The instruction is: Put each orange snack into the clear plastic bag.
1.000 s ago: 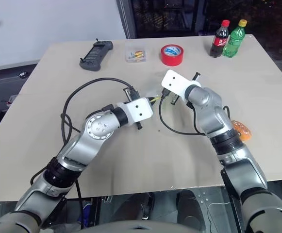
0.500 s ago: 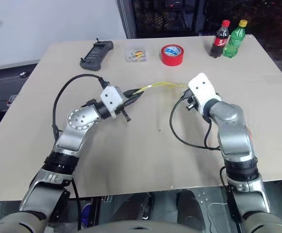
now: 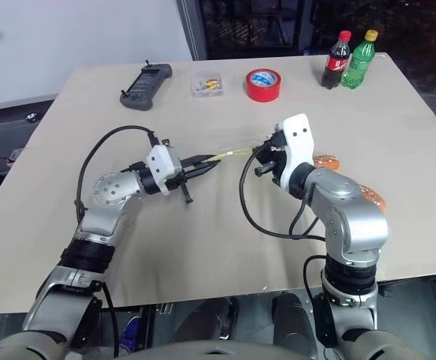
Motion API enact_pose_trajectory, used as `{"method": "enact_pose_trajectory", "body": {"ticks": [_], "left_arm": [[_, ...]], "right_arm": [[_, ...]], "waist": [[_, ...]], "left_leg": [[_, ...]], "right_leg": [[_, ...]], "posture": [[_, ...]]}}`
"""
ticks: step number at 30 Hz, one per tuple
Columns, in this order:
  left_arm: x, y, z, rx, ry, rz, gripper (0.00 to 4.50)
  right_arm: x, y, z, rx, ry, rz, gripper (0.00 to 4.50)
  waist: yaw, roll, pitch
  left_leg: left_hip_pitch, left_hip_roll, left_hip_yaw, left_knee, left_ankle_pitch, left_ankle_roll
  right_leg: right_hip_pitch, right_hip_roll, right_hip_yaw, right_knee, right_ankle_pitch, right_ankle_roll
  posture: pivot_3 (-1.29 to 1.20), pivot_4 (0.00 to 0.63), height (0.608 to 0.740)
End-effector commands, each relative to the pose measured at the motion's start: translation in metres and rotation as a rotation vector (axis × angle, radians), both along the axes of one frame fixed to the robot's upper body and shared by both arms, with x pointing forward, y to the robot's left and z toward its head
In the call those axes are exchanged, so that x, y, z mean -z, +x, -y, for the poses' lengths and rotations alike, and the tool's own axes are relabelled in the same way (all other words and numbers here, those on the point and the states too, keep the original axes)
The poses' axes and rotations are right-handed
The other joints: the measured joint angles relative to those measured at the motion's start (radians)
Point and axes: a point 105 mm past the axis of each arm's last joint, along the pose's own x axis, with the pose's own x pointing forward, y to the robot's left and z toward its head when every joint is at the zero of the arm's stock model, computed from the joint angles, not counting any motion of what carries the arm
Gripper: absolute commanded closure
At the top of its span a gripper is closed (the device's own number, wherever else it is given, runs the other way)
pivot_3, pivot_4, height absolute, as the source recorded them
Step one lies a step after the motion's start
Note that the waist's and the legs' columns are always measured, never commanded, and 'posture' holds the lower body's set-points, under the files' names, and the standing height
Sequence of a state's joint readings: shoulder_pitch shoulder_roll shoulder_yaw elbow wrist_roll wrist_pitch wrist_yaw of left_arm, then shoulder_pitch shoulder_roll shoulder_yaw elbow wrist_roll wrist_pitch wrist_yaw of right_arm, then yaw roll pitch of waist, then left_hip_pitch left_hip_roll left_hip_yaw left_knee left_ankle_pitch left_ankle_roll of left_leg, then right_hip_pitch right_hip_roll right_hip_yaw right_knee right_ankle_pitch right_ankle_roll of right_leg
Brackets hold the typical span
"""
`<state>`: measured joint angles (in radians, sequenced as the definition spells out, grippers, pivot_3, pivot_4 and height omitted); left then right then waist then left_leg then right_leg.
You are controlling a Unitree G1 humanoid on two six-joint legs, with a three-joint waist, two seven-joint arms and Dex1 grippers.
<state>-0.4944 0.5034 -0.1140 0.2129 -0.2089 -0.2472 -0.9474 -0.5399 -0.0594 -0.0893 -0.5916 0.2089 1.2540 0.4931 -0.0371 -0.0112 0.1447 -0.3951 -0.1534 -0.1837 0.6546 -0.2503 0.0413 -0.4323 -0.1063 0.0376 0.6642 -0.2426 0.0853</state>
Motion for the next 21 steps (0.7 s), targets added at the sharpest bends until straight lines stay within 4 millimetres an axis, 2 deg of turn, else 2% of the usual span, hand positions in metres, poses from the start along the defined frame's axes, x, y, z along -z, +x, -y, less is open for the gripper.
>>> {"method": "enact_pose_trajectory", "body": {"ticks": [1, 21], "left_arm": [[-0.014, -0.004, -0.004, 0.001, -0.018, 0.058, 4.50], [-0.011, -0.016, -0.002, 0.014, -0.020, 0.049, 4.50]], "right_arm": [[-0.017, -0.007, -0.007, -0.033, 0.034, 0.053, 4.36], [0.001, -0.002, -0.016, -0.052, -0.005, 0.000, 4.36]], "waist": [[-0.002, 0.000, 0.000], [-0.005, 0.000, 0.000]], "left_leg": [[0.000, 0.000, 0.000, 0.000, 0.000, 0.000], [0.000, 0.000, 0.000, 0.000, 0.000, 0.000]], "right_leg": [[0.000, 0.000, 0.000, 0.000, 0.000, 0.000], [0.000, 0.000, 0.000, 0.000, 0.000, 0.000]], "posture": [[0.00, 0.150, 0.740], [0.00, 0.150, 0.740]]}}
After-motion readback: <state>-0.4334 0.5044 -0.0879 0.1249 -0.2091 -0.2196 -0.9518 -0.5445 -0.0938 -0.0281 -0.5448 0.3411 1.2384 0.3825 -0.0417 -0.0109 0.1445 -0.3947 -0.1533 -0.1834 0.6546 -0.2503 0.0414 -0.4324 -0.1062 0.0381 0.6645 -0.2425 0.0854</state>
